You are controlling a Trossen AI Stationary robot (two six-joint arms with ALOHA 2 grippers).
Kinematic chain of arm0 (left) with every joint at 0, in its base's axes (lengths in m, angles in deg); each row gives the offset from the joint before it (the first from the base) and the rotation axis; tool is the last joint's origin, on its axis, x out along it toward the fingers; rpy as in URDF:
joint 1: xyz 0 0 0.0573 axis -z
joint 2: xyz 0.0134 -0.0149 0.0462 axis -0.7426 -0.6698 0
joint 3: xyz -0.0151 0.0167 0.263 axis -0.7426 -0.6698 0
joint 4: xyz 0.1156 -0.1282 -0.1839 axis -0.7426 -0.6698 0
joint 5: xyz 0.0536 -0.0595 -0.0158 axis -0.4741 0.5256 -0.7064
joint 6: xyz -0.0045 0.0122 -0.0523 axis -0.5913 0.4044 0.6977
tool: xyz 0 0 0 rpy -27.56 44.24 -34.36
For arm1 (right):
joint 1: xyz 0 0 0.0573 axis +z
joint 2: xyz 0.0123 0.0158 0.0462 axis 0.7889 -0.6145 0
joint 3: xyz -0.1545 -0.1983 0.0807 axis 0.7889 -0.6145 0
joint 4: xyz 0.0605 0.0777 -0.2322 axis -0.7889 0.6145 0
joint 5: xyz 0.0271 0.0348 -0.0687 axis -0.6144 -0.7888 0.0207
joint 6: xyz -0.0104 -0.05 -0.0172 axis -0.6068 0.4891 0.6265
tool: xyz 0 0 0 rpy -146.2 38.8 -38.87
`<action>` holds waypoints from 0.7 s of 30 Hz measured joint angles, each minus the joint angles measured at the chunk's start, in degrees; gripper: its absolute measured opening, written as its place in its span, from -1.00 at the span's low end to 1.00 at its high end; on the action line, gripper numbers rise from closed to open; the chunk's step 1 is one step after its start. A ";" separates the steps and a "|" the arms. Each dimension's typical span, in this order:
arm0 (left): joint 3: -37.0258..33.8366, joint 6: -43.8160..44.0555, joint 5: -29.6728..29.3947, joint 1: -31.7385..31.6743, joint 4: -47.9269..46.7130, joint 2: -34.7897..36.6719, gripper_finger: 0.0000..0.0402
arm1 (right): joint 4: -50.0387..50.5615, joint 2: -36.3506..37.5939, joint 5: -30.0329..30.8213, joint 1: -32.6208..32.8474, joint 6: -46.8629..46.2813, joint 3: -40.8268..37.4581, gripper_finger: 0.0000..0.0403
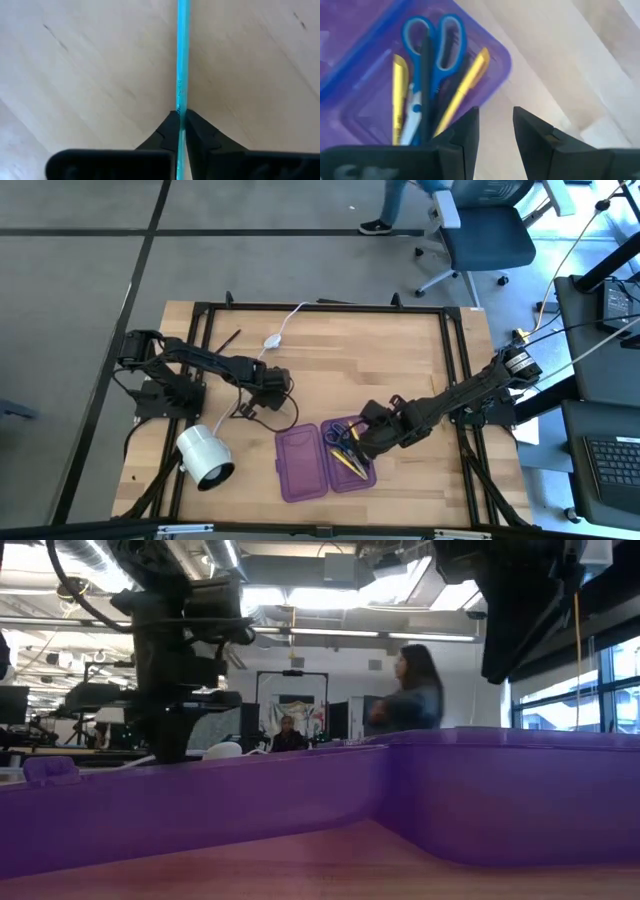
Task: Pick & place school supplies into a supply box
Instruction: Put the light blue pencil into the purple supply box
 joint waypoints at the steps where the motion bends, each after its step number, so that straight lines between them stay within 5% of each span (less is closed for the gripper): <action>1: 0.00 0.92 0.00 0.00 0.77 0.01 -0.97 | 0.53 0.00 0.00 0.00 -0.34 -0.02 -0.38; 21: 5.37 13.22 -0.31 0.00 2.27 0.11 -0.97 | 3.39 -0.02 -0.09 0.00 -1.37 -0.02 -0.38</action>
